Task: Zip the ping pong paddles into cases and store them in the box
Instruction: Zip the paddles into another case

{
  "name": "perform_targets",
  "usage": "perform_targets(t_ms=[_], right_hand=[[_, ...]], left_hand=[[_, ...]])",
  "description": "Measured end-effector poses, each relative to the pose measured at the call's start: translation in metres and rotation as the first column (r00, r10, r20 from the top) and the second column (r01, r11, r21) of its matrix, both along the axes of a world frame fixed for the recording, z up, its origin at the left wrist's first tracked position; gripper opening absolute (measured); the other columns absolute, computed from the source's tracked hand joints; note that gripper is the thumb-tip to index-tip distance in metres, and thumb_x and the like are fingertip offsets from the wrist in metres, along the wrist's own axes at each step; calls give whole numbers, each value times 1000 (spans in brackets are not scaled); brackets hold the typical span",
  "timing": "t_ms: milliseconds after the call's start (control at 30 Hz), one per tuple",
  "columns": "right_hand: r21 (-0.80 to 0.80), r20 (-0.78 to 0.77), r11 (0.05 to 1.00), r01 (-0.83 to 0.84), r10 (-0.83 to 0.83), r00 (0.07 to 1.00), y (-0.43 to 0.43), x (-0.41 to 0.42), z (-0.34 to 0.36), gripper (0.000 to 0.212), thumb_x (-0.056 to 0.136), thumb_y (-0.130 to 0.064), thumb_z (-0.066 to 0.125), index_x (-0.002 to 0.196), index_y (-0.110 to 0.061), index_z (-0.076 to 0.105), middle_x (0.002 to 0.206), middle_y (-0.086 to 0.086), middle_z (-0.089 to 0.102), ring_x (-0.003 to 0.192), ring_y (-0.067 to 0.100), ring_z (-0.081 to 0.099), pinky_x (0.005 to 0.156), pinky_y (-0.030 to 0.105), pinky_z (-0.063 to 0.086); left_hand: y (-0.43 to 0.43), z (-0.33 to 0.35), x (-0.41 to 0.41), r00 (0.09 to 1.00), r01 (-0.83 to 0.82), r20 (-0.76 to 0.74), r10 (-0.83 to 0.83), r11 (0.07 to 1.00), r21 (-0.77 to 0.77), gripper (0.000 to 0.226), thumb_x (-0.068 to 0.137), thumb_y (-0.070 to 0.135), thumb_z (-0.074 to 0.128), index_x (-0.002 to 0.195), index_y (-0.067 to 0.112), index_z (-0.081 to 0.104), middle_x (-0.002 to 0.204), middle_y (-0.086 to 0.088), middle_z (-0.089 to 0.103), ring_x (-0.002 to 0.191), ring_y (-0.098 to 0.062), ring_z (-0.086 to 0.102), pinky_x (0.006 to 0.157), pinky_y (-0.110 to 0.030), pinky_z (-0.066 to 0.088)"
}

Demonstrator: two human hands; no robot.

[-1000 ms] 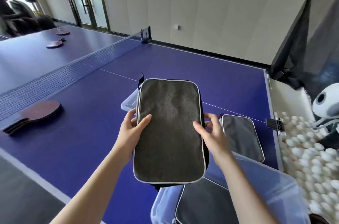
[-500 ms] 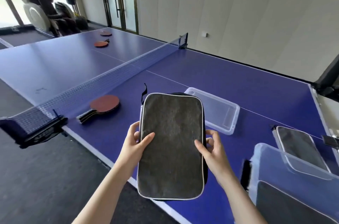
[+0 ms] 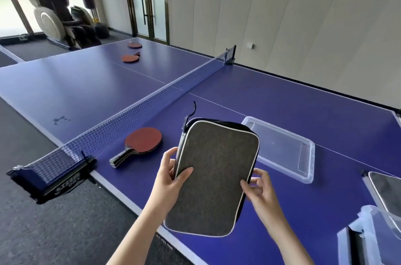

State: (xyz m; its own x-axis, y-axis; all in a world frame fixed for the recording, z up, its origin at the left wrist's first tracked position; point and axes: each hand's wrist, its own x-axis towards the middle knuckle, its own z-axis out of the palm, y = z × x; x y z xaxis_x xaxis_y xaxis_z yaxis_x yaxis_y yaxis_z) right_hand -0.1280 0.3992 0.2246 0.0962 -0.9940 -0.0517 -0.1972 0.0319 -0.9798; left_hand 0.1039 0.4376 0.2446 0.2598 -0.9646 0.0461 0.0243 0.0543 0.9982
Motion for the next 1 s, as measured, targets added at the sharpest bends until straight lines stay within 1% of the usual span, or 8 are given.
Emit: perform_targets(t_ms=[133,233,367,467,567,667,800,1000], right_hand=[[-92,7,993,68,-68,998,-47,16,10,27,91,-19,62,110,-34,51,101,-7,63,93,5,62,77,27,51],[-236,-7,964,122,-127,992,-81,30,26,23,92,-22,61,108,-39,55,105,-8,63,90,-2,60,73,19,47],[-450,-75,885,120,-171,982,-118,51,60,30,83,-47,51,106,-31,63,98,-10,61,93,10,60,82,20,47],[-602,-112,790,116,-228,967,-137,69,91,29,88,-41,50,103,-23,67,92,-5,61,89,13,59,82,19,44],[-730,-205,682,46,-283,937,-156,95,114,24,90,-35,52,100,-19,68,87,-7,57,87,12,55,81,16,41],[-754,-374,651,-80,-327,868,-178,124,118,25,87,-38,57,92,-17,70,84,-6,53,84,16,53,76,25,44],[-688,-597,713,-135,-449,665,-206,142,102,24,73,-36,74,77,-13,70,74,-3,51,77,23,54,66,36,48],[-621,-590,784,16,-481,648,-216,152,97,10,78,-18,70,75,-11,63,73,-9,42,76,20,49,65,34,45]], left_hand=[[-43,5,21,983,-47,175,54,998,-42,51,89,7,64,106,52,48,92,5,63,77,-2,61,70,-17,51],[-74,10,39,938,-49,341,67,997,-61,59,88,12,67,100,64,44,90,21,62,84,-1,60,72,-17,48],[-110,11,57,838,-30,534,110,987,-156,51,87,17,69,114,53,45,110,25,58,103,-2,56,87,-19,42],[-131,10,64,759,8,640,117,982,-189,53,88,18,68,116,52,40,111,26,54,100,6,50,85,-4,33],[-158,6,72,674,81,733,90,978,-194,51,89,21,66,122,49,39,107,18,56,95,-1,52,84,-13,35],[-185,1,78,580,163,812,72,966,-202,51,89,19,67,125,43,40,100,12,56,89,-11,53,79,-27,41],[-216,-1,84,532,269,845,54,935,-229,51,87,16,69,127,35,44,93,12,53,80,-9,45,74,-25,38],[-251,-5,94,540,370,842,14,894,-252,54,84,12,71,127,32,45,90,9,52,77,-16,52,73,-32,46]])
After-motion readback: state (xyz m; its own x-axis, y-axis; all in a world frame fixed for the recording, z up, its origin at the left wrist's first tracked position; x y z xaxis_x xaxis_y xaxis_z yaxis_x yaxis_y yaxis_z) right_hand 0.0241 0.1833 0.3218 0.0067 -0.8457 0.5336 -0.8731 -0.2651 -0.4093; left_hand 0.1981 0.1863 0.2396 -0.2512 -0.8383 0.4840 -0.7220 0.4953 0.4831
